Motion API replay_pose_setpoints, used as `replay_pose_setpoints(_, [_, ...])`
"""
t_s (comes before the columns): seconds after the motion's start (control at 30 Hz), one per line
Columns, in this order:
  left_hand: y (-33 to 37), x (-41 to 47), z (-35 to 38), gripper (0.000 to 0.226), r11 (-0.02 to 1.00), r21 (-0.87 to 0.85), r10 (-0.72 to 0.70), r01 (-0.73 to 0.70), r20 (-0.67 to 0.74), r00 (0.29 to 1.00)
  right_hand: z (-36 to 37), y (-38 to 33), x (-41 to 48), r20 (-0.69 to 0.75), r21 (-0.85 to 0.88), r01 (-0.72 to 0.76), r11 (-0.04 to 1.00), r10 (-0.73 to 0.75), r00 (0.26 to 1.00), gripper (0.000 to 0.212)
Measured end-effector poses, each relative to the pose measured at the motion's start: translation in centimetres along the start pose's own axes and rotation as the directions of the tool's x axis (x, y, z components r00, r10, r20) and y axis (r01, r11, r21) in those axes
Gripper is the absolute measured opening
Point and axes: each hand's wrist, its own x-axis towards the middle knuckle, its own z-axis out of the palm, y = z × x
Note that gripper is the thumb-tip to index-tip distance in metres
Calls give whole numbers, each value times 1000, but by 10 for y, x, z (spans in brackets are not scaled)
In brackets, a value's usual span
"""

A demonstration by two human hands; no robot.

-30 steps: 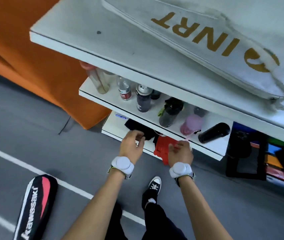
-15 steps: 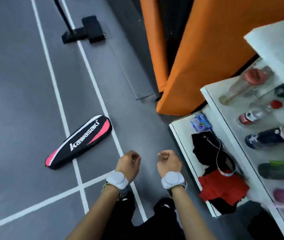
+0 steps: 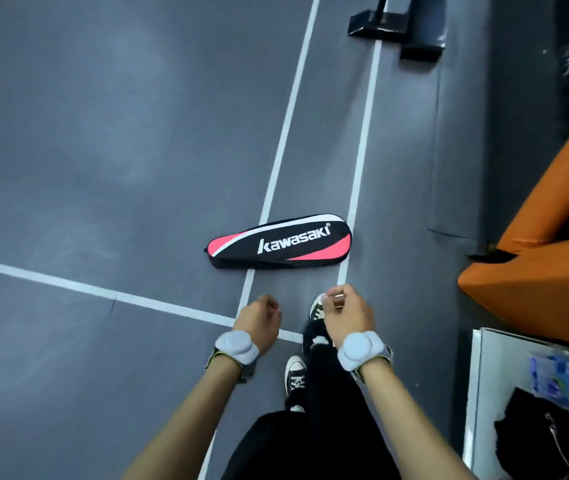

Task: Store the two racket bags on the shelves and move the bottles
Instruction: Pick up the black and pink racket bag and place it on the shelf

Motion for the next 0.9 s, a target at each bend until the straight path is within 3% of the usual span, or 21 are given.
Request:
replay_pose_setpoints(0.47, [-92,278,-67,19,975,-42,-219,218,-19,976,161,-82,265,278,-267,120,956,-43,960,7])
replay_pose_setpoints(0.63, [-148,375,-59,21,959,-77,-278,274,-48,959,233,-72,348,319,-311,142,940,-38,947,8])
replay_pose_setpoints(0.9, [-252,532,-3,41,973,11,-231,231,100,968,371,-15,483,453,-443,227,867,-2,892,21])
